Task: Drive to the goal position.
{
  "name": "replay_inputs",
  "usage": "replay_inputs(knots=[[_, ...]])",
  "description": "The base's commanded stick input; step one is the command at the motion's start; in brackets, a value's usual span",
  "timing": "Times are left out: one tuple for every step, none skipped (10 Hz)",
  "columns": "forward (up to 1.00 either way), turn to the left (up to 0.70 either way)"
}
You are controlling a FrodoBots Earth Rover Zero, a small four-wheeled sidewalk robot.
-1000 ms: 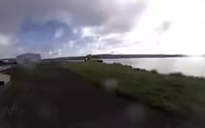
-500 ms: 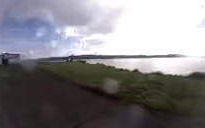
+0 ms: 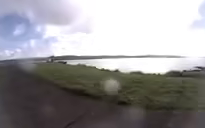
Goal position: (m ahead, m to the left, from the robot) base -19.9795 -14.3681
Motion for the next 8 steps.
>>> replay_inputs(knots=[[0.00,-0.70],[0.00,-0.70],[0.00,-0.70],[0.00,-0.70],[0.00,-0.70],[0.00,-0.70],[0.00,-0.70],[0.00,-0.70]])
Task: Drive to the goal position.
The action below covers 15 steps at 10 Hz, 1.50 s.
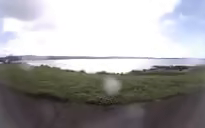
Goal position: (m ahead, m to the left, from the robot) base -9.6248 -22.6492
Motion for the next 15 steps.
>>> replay_inputs(knots=[[0.00,-0.70],[0.00,-0.70],[0.00,-0.70],[0.00,-0.70],[0.00,-0.70],[0.00,-0.70],[0.00,-0.70],[0.00,-0.70],[0.00,-0.70],[0.00,-0.70],[0.00,-0.70],[0.00,-0.70],[0.00,-0.70],[0.00,-0.70],[0.00,-0.70]])
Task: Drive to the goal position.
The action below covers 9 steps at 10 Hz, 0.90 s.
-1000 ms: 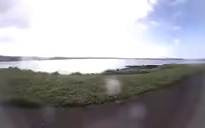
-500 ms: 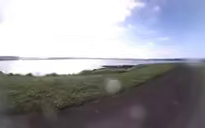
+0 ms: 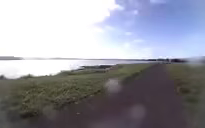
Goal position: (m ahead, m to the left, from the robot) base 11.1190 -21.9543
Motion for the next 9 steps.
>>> replay_inputs(knots=[[0.00,-0.70],[0.00,-0.70],[0.00,-0.70],[0.00,-0.70],[0.00,0.07],[0.00,0.12],[0.00,0.12],[0.00,0.09],[0.00,0.07]])
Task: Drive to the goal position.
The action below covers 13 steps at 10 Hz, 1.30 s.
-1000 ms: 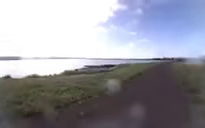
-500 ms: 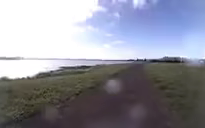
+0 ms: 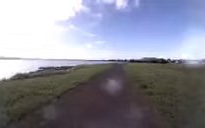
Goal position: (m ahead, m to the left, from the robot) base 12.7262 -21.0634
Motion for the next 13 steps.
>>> replay_inputs(knots=[[0.00,0.08],[0.00,0.07],[0.00,0.04],[0.00,0.05],[0.11,0.05],[0.61,0.01],[0.70,0.01],[0.70,0.02],[0.70,0.00],[0.70,0.00],[0.70,0.00],[0.70,0.00],[0.38,0.00]])
